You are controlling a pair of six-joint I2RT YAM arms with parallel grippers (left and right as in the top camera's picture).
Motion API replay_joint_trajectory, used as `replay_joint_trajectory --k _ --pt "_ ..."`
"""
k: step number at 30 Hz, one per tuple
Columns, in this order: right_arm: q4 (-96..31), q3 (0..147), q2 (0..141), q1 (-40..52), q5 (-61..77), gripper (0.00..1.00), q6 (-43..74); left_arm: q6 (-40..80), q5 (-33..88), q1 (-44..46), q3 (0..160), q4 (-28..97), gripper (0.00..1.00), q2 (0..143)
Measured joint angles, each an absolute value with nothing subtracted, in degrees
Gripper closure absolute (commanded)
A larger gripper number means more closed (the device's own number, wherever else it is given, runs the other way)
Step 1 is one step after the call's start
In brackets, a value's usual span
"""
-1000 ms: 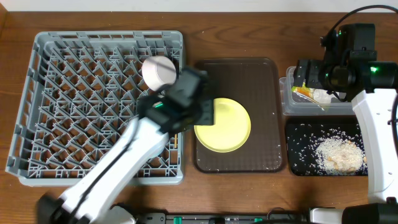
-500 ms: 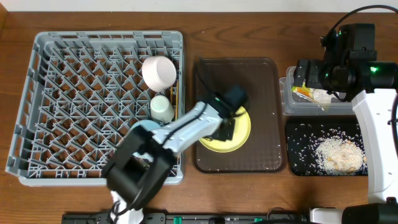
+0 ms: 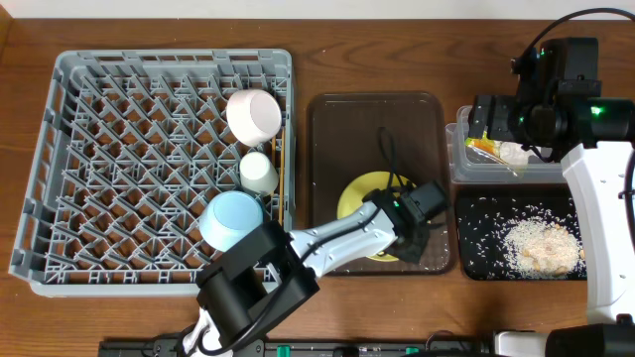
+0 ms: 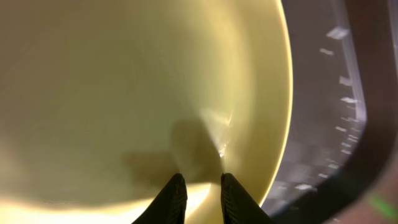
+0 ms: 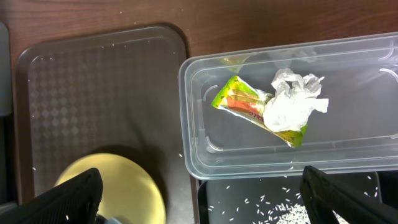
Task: Sort waste into correct bins and load items into the dishwasher rack
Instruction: 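Grasp the edge of the yellow plate with the left gripper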
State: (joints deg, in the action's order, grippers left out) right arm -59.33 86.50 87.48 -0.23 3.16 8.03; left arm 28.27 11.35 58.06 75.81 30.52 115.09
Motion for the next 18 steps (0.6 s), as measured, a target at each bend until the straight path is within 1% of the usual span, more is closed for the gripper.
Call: replay_joint_trajectory --k 4,7,18 --pt "-59.33 86.50 87.48 -0.23 3.16 0.01 8.03 28.03 12.08 57.71 75.81 30.68 0.68 115.09" --pt "-59.33 86.50 87.48 -0.23 3.16 0.01 8.01 27.35 11.70 56.10 76.27 32.25 0.60 114.96" --pt "-59.33 86.50 87.48 -0.23 3.16 0.01 8.03 26.92 6.35 44.07 77.08 37.17 0.59 105.65"
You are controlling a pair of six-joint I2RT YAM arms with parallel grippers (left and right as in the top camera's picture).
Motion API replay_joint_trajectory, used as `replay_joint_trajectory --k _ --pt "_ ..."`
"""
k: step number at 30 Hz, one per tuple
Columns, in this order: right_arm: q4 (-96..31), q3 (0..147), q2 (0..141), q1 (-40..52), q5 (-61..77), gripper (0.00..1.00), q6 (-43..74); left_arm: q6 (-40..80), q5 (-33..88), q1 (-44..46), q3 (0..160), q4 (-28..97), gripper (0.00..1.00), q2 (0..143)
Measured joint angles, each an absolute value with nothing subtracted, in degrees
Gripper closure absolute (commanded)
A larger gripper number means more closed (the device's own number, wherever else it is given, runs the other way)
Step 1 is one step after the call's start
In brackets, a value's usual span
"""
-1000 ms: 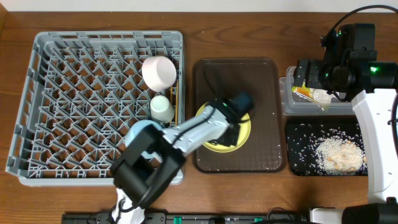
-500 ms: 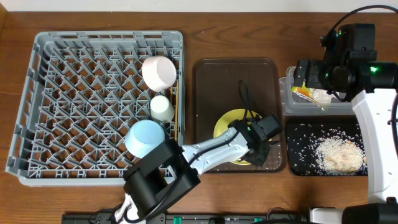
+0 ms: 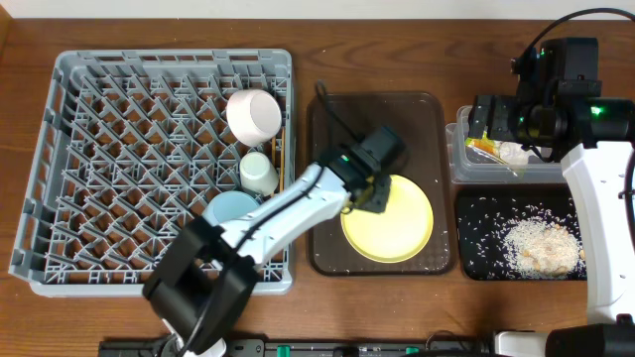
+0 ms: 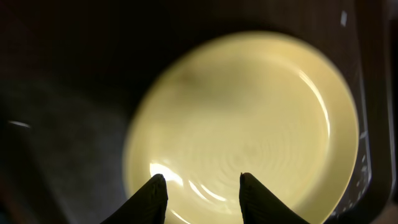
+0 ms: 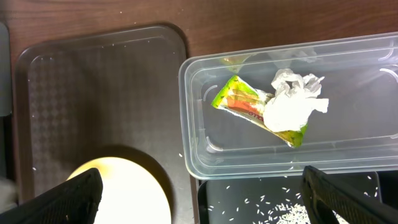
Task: Sort waste into correct bins and load items into the dishwasher rack
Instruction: 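Grasp the edge of the yellow plate with the left gripper, then lift the yellow plate and carry it over the dish rack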
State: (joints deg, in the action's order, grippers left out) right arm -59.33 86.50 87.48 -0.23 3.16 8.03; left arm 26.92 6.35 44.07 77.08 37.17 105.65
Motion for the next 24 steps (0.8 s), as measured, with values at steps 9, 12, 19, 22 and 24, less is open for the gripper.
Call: replay_joint_trajectory --k 9,12,19,22,24 --pt "-59.33 86.50 87.48 -0.23 3.16 0.01 8.03 26.70 3.73 41.47 76.73 37.32 0.58 106.63" --pt "-59.33 86.50 87.48 -0.23 3.16 0.01 8.03 26.57 3.62 41.52 76.12 37.34 0.58 108.07" --pt "-59.33 86.50 87.48 -0.23 3.16 0.01 8.03 26.55 3.42 41.52 74.24 37.26 0.59 112.79" --pt "-59.33 86.50 87.48 -0.23 3.16 0.01 8.03 26.81 3.44 41.52 74.41 36.97 0.88 113.95" --pt "-59.33 86.50 87.48 -0.23 3.14 0.01 8.03 26.44 3.64 41.52 74.41 36.97 0.94 113.97"
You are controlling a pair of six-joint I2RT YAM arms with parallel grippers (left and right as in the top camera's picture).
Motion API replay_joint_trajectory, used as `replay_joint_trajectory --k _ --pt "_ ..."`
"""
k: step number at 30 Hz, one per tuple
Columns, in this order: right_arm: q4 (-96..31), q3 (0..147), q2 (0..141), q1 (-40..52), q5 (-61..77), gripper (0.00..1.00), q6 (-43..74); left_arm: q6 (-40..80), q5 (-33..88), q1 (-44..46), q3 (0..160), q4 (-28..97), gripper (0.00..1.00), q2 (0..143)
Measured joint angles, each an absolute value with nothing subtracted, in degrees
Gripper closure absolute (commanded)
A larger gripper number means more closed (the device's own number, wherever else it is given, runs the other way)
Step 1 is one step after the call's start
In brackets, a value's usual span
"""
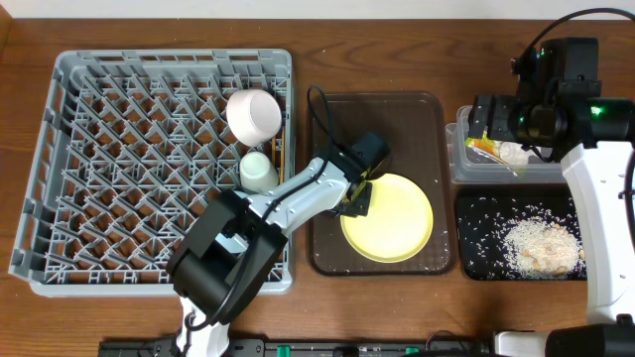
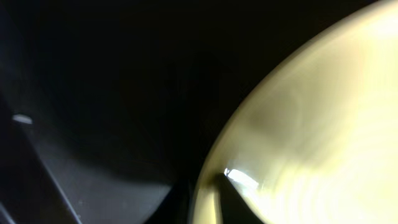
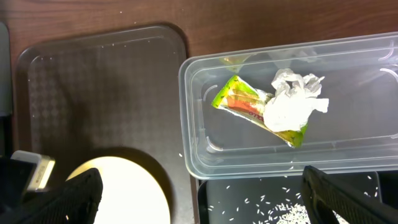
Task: Sort waste into correct bins and load items into the dishwasher rack
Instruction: 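Lift the yellow plate and carry it over the dish rack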
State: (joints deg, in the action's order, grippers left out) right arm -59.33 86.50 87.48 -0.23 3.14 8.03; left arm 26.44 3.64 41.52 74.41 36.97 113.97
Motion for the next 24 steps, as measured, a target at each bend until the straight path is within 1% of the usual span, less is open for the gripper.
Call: replay_joint_trajectory --k 7,9,11,15,19,22,24 --pt "-59.35 86.50 87.48 -0.23 3.16 0.01 8.03 23.46 4.08 41.56 75.83 36.88 0.94 113.56" --pt "-59.35 86.50 87.48 -0.23 3.16 0.01 8.03 21.96 2.61 41.52 76.99 39.13 0.94 112.77" --pt "-59.33 86.50 87.48 -0.23 3.16 0.01 8.03 19.90 -1.32 41.32 78.54 41.89 0.94 110.06" --pt "-59.33 86.50 87.48 -0.23 3.16 0.01 8.03 14.83 -15.51 40.99 81.06 41.71 0.94 98.48" --pt "-59.33 86.50 87.48 -0.23 3.16 0.01 8.03 7.94 -34.92 39.94 83.11 35.68 0.94 83.57" --pt "-59.33 86.50 87.48 -0.23 3.16 0.01 8.03 0.38 -45.39 36.97 84.44 30.98 0.94 76.60" --pt "-59.33 86.50 87.48 -0.23 3.14 0.01 8.03 -5.13 -49.74 33.26 84.71 29.12 0.94 74.24"
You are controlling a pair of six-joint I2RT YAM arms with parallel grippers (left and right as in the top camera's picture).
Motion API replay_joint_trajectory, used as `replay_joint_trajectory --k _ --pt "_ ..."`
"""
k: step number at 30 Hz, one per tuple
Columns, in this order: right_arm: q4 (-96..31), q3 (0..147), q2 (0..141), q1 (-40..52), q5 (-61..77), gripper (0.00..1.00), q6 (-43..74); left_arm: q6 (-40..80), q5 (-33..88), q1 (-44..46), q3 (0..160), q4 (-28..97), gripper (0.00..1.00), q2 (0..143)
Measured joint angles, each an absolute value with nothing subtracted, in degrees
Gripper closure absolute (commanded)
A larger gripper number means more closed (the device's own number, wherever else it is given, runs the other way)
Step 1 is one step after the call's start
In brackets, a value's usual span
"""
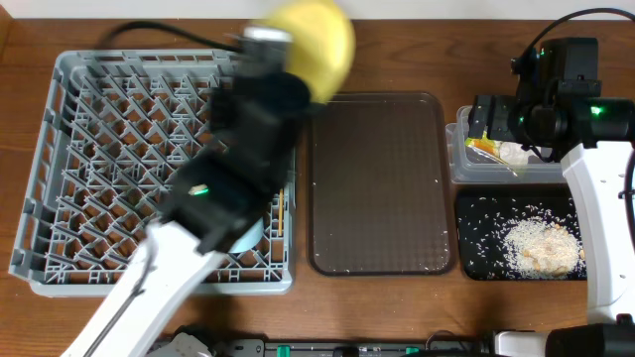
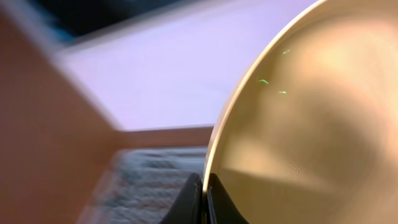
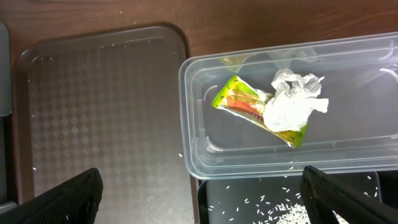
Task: Sort waste into correct bins and load items into the dishwasher rack
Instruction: 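Lift the yellow plate and carry it over the dish rack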
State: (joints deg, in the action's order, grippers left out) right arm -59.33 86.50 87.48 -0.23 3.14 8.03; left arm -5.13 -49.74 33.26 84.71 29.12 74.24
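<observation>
My left gripper is shut on the rim of the yellow plate, which is lifted high and on edge, blurred, above the back right corner of the grey dishwasher rack. In the left wrist view the plate fills the right half. The left arm covers the rack's right side, so the cups there are mostly hidden. My right gripper hangs open over the clear bin, which holds a snack wrapper and a crumpled tissue.
The brown tray lies bare between the rack and the bins, with a few rice grains on it. A black bin at the front right holds a heap of rice. The clear bin sits behind it.
My left gripper was low at the plate's left edge on the tray; now it holds the plate raised on edge over the rack's back right corner. The tray is bare. The right arm is unmoved.
My left gripper was nearly shut over the plate's right part on the tray. Then it stood open above the plate's left side, then down at its left rim. Now the plate is gripped and lifted off toward the rack. The right arm stayed over the clear bin throughout.
</observation>
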Motion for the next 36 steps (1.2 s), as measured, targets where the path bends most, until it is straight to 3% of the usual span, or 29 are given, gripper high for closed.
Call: replay_joint_trajectory --k 10,22,36 --pt "-59.35 86.50 87.48 -0.23 3.16 0.01 8.03 -16.99 -56.14 15.16 82.37 30.65 0.94 81.97" --pt "-59.33 86.50 87.48 -0.21 3.14 0.01 8.03 -24.16 -60.73 14.22 81.34 25.93 0.94 95.31" --pt "-59.33 86.50 87.48 -0.23 3.14 0.01 8.03 -24.47 -61.76 13.06 79.29 26.87 0.94 97.91"
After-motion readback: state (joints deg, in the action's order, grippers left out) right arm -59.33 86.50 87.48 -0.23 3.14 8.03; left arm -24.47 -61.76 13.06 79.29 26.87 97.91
